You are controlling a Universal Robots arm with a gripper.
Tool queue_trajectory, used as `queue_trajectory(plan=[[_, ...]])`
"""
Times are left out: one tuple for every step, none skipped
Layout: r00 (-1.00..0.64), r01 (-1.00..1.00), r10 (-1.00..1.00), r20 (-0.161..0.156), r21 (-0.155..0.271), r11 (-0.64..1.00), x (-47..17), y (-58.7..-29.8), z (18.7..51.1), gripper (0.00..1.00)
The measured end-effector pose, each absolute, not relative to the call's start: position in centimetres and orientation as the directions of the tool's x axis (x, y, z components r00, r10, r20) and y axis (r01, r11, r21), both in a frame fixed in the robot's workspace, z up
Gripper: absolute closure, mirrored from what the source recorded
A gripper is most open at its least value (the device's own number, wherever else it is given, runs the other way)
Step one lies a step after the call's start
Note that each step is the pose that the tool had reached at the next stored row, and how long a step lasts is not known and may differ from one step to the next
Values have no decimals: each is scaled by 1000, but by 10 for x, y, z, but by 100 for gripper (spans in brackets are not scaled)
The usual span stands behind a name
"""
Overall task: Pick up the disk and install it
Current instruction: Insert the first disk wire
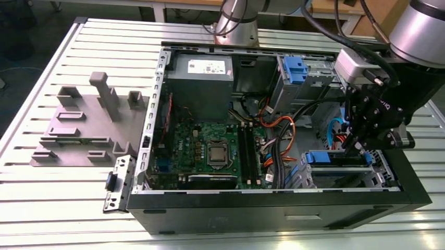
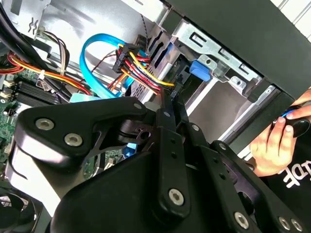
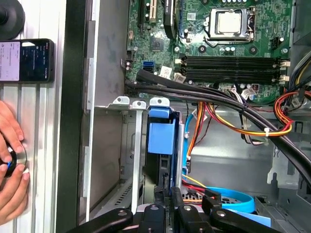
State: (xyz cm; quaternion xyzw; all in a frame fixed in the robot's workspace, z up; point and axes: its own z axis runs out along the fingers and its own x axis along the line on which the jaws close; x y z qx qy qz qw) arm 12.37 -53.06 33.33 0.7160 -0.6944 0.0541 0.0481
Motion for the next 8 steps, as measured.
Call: queue_trajectory(plan=[[29,-1000,-989,144,-6,-30,124,-531,333,84],[28,-1000,-989,144,-6,-29,124,-531,333,84],[26,-1000,-989,144,-6,-27,124,-531,333,84],[24,-1000,-989,144,-6,-25,124,-531,333,84],[23,-1000,-989,144,-6,-24,124,-531,333,84],[22,-1000,-989,144,-6,-23,124,-531,333,84],[21,-1000,-989,144,-6,-22,124,-531,332,84],[21,-1000,-989,144,-6,-22,124,-531,332,84]])
